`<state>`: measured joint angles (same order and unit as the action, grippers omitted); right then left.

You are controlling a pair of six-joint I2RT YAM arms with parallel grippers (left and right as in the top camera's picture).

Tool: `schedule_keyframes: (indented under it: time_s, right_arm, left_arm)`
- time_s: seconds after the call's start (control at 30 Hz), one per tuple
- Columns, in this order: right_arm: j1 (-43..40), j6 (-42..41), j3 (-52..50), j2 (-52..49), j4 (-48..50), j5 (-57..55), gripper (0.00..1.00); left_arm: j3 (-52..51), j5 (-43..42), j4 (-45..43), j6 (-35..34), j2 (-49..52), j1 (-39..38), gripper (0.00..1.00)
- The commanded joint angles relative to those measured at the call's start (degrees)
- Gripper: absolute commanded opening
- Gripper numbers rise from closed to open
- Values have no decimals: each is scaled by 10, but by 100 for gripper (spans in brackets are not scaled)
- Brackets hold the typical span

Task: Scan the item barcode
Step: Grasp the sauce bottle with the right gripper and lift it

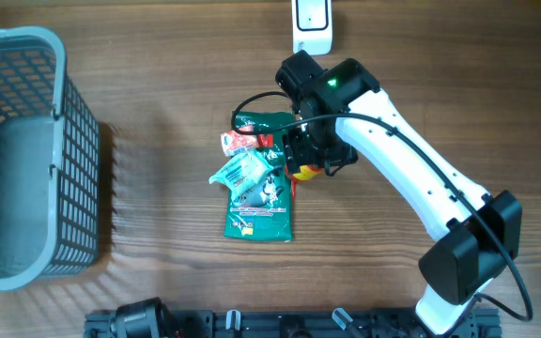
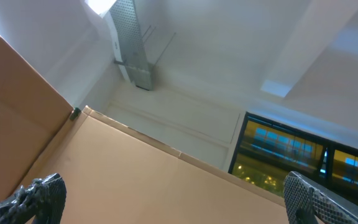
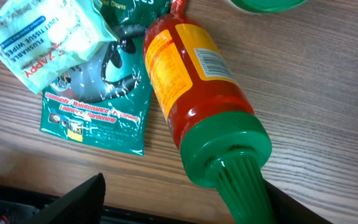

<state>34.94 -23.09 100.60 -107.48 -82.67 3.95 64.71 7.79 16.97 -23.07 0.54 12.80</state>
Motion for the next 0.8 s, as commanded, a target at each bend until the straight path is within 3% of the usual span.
schedule_keyframes:
  time_s: [0.0, 0.3, 0.57, 0.77]
  right_arm:
    - [0, -11, -4, -2, 5, -5, 75]
    - [0, -29, -4, -2, 16, -1, 73]
    - [0, -90, -4, -2, 26, -7, 28]
    - [0, -134, -4, -2, 32, -22, 5]
  left_arm:
    - [1, -3, 0, -4, -2, -2, 100]
    - [1, -3, 1, -4, -2, -2, 100]
    - [1, -3, 1, -4, -2, -2, 100]
    - [1, -3, 1, -4, -2, -2, 100]
